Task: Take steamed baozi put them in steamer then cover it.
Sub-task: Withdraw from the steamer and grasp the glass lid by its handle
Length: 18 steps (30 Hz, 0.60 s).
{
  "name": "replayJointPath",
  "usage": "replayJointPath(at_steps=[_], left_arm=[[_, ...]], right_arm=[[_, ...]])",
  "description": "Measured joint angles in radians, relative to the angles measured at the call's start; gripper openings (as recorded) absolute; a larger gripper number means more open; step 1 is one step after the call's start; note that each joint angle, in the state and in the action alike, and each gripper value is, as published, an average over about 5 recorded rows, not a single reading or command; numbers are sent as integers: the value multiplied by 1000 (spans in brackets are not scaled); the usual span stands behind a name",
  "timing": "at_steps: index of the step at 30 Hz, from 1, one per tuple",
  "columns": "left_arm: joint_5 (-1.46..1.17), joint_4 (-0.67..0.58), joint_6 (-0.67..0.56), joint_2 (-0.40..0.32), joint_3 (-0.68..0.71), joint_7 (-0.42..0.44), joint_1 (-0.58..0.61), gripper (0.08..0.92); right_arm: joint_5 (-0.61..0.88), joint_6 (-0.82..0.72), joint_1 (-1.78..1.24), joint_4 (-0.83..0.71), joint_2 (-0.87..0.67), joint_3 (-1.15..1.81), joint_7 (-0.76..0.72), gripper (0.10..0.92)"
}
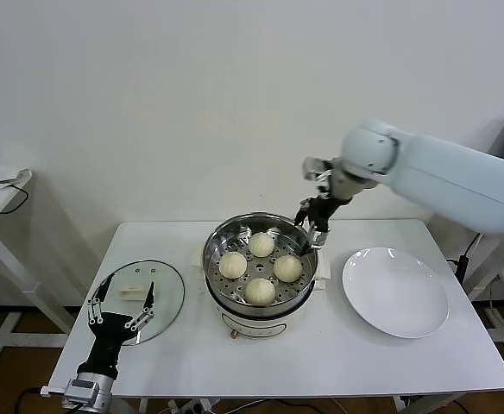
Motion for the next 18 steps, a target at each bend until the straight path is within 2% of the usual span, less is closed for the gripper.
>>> replayJointPath(at_steps=[4, 11, 18], left_arm=[[-32, -1, 22, 4, -8, 4, -11, 823], [-73, 0, 48, 0, -12, -1, -32, 823], [-74, 16, 30, -12, -9, -22, -55, 823]], right_arm=[[56, 64, -84, 41, -104, 124, 99, 823], [195, 215, -371, 145, -260, 434, 388, 823], [254, 347, -828, 253, -278, 892, 667, 823]])
